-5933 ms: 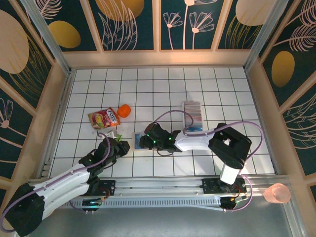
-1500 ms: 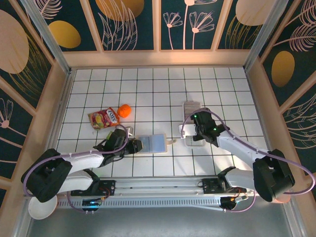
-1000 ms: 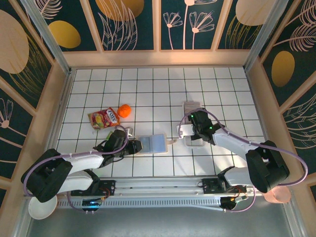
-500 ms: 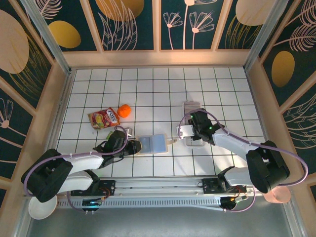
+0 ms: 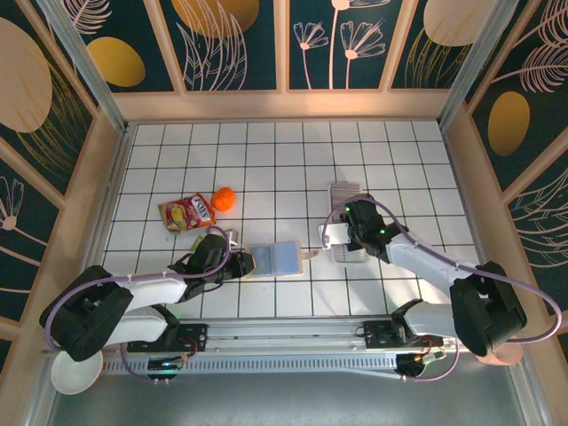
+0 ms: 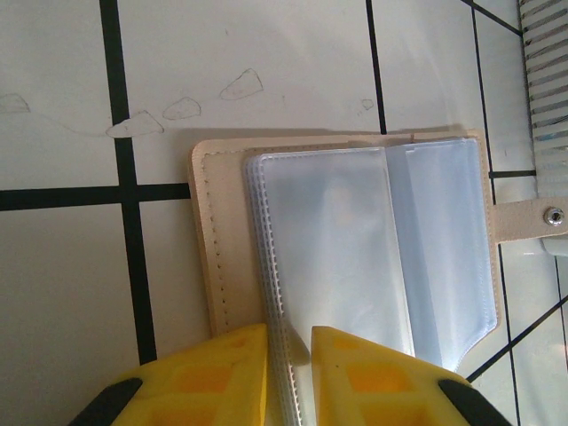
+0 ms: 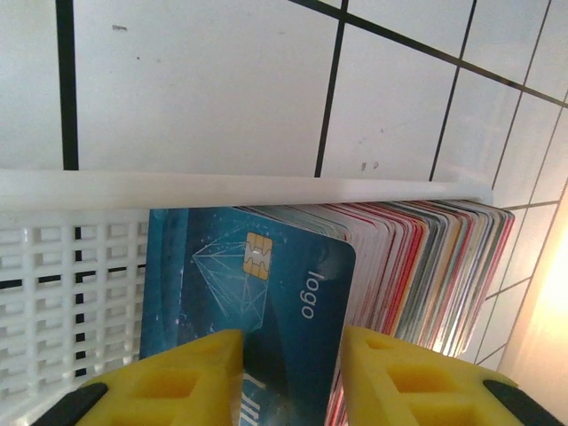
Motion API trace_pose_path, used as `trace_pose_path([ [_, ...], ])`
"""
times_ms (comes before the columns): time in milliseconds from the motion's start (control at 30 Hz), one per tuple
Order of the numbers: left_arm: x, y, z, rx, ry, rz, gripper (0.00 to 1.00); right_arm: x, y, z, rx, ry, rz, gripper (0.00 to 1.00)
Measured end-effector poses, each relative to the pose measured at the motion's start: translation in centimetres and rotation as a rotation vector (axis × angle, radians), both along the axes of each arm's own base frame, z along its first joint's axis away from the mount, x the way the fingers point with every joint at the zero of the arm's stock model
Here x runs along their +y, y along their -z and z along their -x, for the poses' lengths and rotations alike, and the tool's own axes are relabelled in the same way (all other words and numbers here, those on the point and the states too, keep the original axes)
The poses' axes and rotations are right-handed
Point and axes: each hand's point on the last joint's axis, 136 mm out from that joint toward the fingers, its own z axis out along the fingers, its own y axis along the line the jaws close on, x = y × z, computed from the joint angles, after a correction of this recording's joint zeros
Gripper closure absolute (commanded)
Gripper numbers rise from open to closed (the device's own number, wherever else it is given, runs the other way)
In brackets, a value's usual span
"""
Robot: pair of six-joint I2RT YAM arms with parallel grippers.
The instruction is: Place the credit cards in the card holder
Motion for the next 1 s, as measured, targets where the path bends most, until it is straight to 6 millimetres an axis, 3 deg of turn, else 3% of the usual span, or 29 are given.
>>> trace_pose_path([
  [667,0.1,-0.1,0.2,0.001,0.001,-0.003,0.78,-0.2,-1.2,0.3,-0.023,0.013,-0.033,0.93],
  [733,0.1,-0.1,0.2,0.004,0.001,-0.005,0.78,-0.2,-1.0,0.5,-0.011,0.013,-0.031,0.98],
  [1000,0.2,-0.2,0.4,0.004,0.009,-0.017,0.75,-0.6,-0.7,2.8,0.095,0.021,-0.044,1.0],
])
